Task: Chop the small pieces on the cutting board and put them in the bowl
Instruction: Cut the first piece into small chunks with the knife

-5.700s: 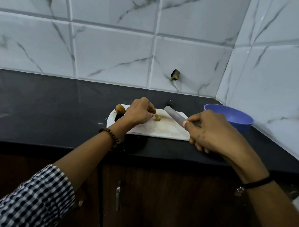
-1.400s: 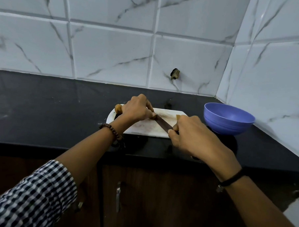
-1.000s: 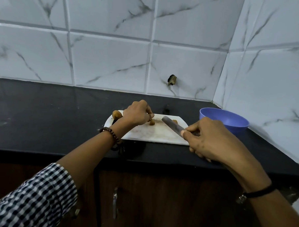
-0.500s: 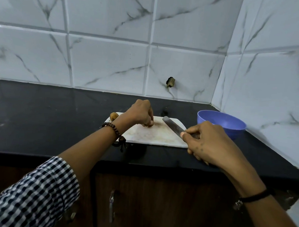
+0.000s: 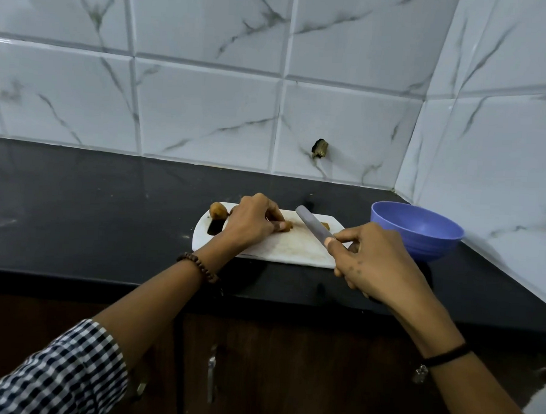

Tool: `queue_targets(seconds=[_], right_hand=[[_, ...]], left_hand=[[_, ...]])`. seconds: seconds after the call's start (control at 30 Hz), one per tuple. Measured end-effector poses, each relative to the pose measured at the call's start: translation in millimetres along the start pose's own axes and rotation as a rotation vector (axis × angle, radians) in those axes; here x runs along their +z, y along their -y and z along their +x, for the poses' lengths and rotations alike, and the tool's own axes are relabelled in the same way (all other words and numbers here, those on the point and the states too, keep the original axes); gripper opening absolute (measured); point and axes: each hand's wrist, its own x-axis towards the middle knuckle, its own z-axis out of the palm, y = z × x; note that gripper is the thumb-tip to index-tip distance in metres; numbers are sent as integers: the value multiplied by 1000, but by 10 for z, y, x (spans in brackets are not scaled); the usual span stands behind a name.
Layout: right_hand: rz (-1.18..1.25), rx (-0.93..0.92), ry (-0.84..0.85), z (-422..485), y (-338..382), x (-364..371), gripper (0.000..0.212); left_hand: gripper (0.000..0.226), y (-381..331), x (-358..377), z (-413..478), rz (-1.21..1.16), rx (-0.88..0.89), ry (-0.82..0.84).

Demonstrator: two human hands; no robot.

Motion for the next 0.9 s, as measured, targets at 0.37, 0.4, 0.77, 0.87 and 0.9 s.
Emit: queue_targets(seconds=[0.37,0.4,0.77,0.87,0.9], right_hand=[[-37,46,28,139,53,250,25],[-46,42,29,139,66,259,25],[-66,14,-41,107,167,258,25],[-74,4,-20,96,206,279,24],[-85,2,-16,97,215,288,24]], left_hand=[[12,24,-19,10,10,27,15],[12,25,-18,9,15,31,9],[11,15,-15,24,23,-2,-18],[10,6,-23,23,12,-17,-20],[10,4,-22,26,7,-21,-17]])
